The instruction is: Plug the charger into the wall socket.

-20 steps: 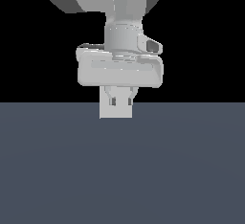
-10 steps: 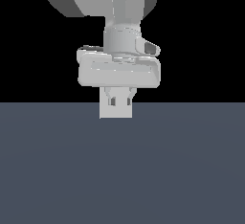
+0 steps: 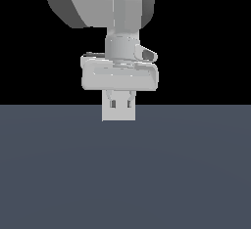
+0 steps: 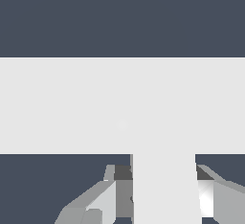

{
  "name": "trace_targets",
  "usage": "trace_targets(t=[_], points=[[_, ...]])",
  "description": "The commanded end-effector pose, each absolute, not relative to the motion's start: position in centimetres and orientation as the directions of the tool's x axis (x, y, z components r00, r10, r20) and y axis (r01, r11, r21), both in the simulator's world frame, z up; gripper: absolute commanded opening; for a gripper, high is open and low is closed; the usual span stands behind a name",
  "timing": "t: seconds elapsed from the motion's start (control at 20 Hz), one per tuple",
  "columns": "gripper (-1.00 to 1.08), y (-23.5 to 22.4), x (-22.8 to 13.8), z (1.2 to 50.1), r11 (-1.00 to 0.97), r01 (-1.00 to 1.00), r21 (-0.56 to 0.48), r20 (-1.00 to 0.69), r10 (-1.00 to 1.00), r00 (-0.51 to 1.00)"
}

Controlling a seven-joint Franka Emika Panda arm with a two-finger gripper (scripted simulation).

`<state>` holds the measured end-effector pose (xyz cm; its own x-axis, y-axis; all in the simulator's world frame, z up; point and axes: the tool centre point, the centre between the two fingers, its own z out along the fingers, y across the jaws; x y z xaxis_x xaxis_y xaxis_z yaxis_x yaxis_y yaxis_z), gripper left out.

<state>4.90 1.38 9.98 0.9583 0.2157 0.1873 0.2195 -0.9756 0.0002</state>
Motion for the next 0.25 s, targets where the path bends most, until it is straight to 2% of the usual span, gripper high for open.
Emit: trace_targets(t=[0.0,0.2], points=[[-1.00,1.47,5.40,10.00,-0.976,0.219,0.000,0.188,0.215,0.958],[-1.00,1.53,5.64,10.00,-0.976,0.220,0.000,0.187,0.216,0.958]])
